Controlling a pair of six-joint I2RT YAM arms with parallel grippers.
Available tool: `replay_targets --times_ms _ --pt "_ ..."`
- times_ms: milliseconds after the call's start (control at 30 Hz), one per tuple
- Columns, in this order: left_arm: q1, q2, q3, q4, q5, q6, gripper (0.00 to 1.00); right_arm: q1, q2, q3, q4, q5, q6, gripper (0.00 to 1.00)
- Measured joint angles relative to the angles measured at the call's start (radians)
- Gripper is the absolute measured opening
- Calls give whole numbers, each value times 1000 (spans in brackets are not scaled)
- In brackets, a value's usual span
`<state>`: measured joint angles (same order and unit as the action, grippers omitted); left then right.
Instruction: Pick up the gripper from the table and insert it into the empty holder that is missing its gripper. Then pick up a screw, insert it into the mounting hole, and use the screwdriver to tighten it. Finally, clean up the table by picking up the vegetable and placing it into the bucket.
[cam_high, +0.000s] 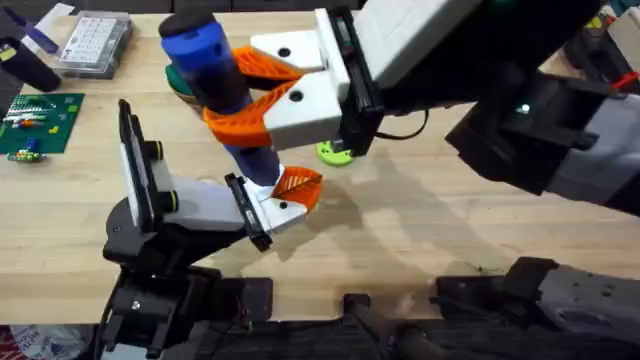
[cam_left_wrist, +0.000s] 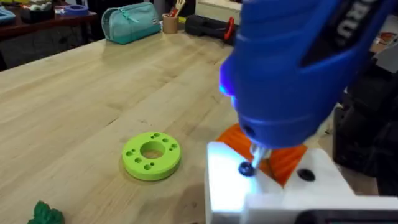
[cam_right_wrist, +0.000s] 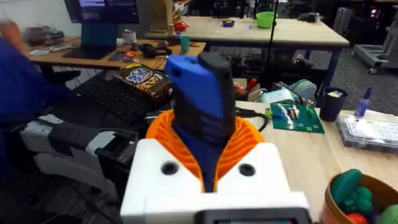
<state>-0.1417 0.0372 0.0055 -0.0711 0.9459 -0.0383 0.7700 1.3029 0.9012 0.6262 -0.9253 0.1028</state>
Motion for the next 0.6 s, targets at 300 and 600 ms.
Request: replay_targets --times_ms 300,600 --pt "0 0 0 0 0 0 11 0 0 0 -26 1 -22 55" --pt "0 0 0 0 0 0 11 0 0 0 -29 10 -26 56"
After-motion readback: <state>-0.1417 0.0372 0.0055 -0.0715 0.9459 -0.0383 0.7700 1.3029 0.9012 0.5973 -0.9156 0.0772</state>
